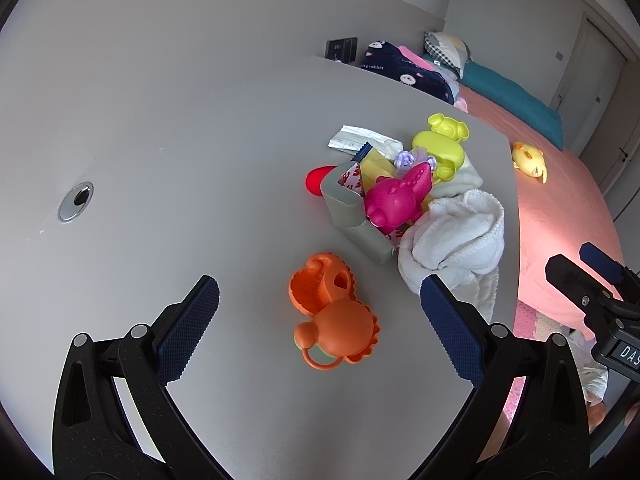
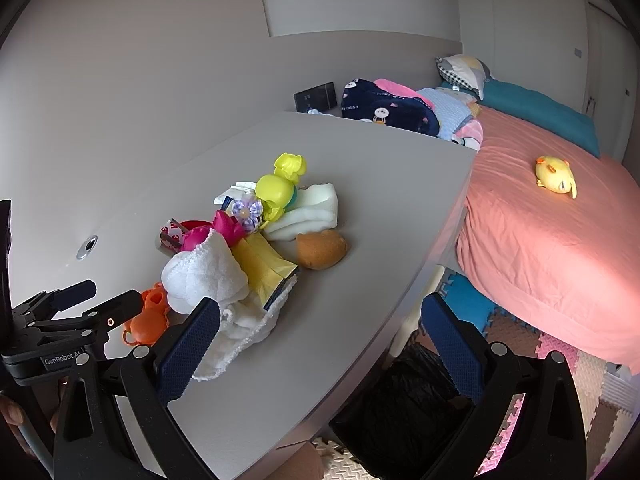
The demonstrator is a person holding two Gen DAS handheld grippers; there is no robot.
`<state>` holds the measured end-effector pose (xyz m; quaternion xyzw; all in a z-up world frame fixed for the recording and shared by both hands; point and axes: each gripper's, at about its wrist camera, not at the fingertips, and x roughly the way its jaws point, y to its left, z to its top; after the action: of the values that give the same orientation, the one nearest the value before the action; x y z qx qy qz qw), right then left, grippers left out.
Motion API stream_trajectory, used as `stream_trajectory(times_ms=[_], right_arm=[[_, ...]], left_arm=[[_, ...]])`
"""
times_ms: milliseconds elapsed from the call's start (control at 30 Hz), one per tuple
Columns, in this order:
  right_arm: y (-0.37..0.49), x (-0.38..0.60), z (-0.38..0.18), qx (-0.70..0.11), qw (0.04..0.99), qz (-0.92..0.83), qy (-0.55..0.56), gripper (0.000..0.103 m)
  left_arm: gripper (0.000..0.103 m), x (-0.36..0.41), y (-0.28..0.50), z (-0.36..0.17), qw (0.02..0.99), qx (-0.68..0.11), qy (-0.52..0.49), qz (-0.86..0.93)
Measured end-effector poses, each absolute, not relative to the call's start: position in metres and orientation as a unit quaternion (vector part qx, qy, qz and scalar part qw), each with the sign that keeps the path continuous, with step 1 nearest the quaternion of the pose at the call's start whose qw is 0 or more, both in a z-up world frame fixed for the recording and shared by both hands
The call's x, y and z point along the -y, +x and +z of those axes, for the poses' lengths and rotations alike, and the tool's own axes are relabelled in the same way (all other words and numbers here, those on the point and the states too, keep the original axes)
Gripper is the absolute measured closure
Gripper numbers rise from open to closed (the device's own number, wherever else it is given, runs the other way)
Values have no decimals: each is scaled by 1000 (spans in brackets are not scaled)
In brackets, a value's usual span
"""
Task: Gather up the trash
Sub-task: 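Move both tools over the desk toward the orange toy and white cloth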
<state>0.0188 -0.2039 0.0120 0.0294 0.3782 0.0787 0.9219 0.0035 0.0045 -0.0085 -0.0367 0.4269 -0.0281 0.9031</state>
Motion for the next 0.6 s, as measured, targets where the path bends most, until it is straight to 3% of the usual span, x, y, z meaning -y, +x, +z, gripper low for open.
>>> stream_trajectory(times_ms=[600], right_arm=[[19, 204, 13, -378, 922, 79, 29, 3]], left_arm=[[6, -7, 5, -10, 905, -425, -28, -5]])
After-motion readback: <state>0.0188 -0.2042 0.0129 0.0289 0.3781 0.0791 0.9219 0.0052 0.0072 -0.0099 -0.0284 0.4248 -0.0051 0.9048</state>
